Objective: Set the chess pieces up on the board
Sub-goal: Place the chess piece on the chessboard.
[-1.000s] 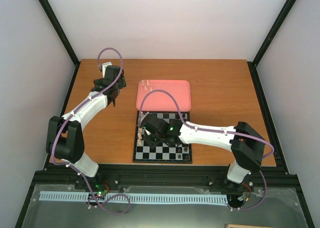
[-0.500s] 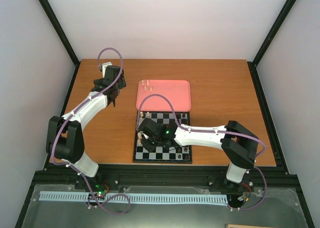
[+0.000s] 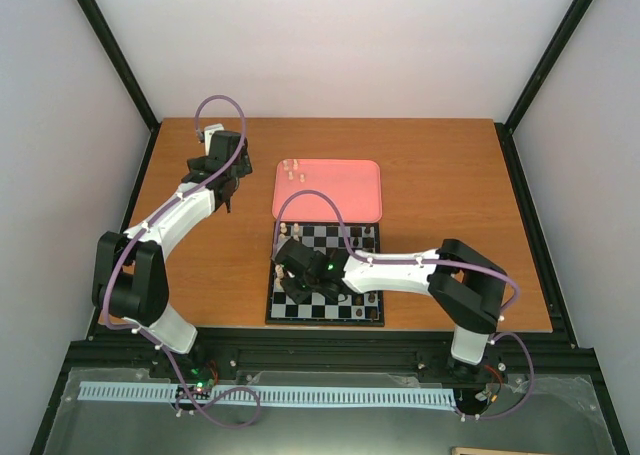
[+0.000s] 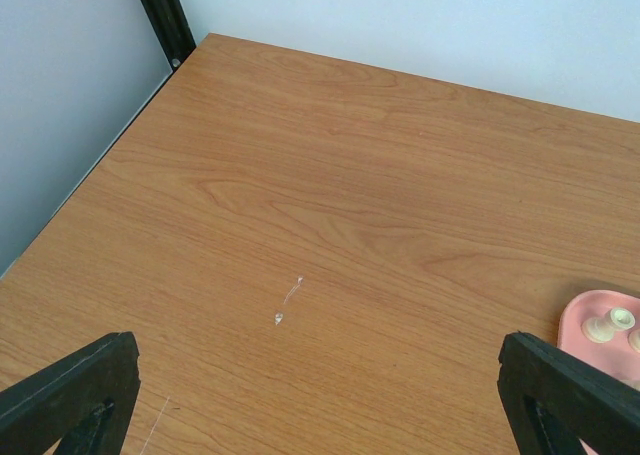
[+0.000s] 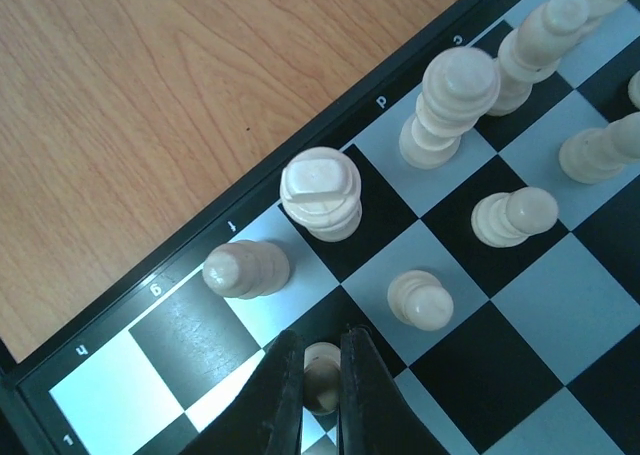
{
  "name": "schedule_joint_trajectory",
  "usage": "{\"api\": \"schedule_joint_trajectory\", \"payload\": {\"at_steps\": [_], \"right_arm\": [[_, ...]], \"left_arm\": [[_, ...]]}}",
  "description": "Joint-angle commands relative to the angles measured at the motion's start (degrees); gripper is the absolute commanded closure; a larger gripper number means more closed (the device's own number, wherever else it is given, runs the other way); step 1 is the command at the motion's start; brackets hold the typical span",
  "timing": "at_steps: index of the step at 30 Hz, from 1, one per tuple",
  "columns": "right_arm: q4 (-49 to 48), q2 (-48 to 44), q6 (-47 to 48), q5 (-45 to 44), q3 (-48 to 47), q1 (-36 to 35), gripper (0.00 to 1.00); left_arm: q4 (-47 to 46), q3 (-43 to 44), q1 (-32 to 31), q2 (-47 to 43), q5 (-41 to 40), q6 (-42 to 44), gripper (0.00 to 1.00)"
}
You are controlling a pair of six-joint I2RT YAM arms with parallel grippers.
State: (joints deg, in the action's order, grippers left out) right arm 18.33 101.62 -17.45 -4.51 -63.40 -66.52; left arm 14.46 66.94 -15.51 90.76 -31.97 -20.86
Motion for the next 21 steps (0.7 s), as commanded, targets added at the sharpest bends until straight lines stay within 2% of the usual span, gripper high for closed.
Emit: {"api": "schedule_joint_trajectory", "payload": {"at_steps": [1,7,16,19,21], "right_arm": [[-2.6,1.5,-1.0,-1.3,0.9,-0.3,0.97],[-3.2,1.7,-1.0,-3.3,1.6,-0.3,0.97],[-2.4,1.5,-1.1,-0.6,1.9,-0.3,0.95],[-2.1,0.8,-1.1,-0.5,2.4,-0.4,0.93],[-1.8,0.4,-1.2,-0.5,2.6,-0.4,0.88]], "left_arm": [[0.5,1.6,-0.3,-1.1,-0.9,0.7,0.0],[0.5,1.6,-0.3,-0.8,-0.9,0.7,0.0],[0.6,1.8,-0.3,-0.4,-0.9,0.7,0.0],[0.6,1.8,-0.3,-0.3,-0.9,0.6,0.0],[0.7,1.8,-0.3,-0.4,-0.8,0.6,0.0]]}}
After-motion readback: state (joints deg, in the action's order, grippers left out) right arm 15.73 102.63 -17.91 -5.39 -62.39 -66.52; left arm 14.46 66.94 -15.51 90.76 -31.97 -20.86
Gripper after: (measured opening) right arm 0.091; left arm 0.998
